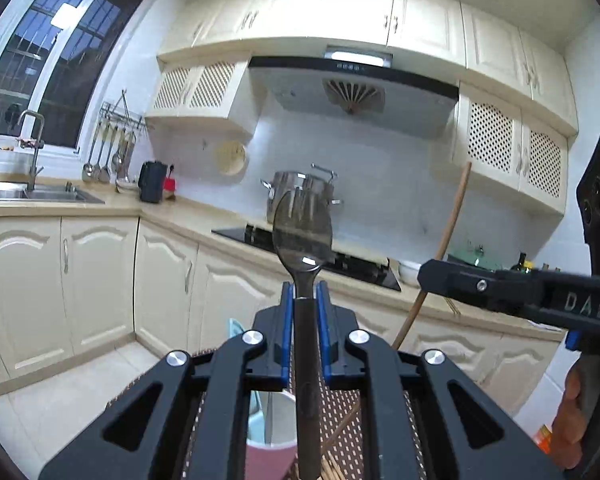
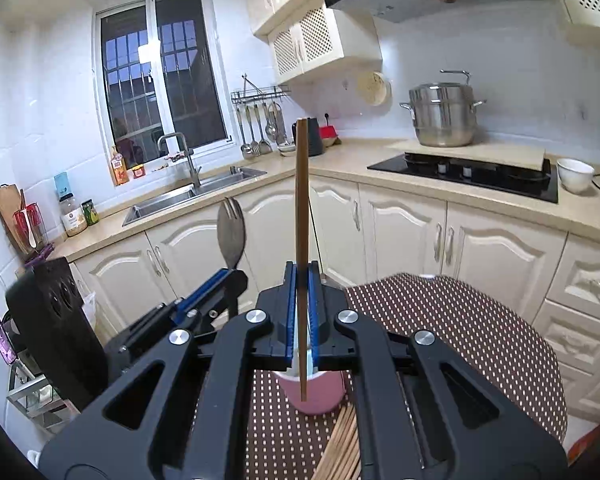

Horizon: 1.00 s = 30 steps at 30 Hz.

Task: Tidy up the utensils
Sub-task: 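Carry fork and chopstick to the pink holder and lower them in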

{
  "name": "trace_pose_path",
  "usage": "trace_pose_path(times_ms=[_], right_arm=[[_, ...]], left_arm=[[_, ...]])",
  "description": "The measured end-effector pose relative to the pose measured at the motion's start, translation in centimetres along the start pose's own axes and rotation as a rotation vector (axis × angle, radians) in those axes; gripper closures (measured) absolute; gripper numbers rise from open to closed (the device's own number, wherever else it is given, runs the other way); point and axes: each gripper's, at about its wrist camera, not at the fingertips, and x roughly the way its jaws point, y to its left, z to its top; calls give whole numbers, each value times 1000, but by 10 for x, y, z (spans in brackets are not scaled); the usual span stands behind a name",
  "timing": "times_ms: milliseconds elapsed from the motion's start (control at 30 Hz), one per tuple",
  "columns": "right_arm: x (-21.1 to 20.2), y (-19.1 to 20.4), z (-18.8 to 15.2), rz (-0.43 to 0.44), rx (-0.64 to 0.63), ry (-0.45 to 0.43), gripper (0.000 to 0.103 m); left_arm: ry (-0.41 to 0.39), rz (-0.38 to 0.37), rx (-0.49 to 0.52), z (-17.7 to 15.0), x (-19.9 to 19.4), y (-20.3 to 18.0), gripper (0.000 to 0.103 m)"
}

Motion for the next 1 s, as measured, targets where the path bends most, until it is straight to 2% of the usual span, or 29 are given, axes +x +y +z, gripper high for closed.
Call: trace_pose_path(times_ms=[133, 367, 633, 1000], right_arm=[[13, -1, 2, -3, -6, -11, 97], [30, -11, -1, 3, 12, -5, 97], [48, -18, -22, 5, 24, 63, 97], [52, -16, -40, -7, 37, 114, 97]], left_arm=[[-38, 24, 8, -5, 16, 1, 92], [-27, 39, -9, -18, 44, 11, 92], [38, 51, -35, -45, 58, 28, 92], [129, 54, -16, -60, 44, 27, 91]])
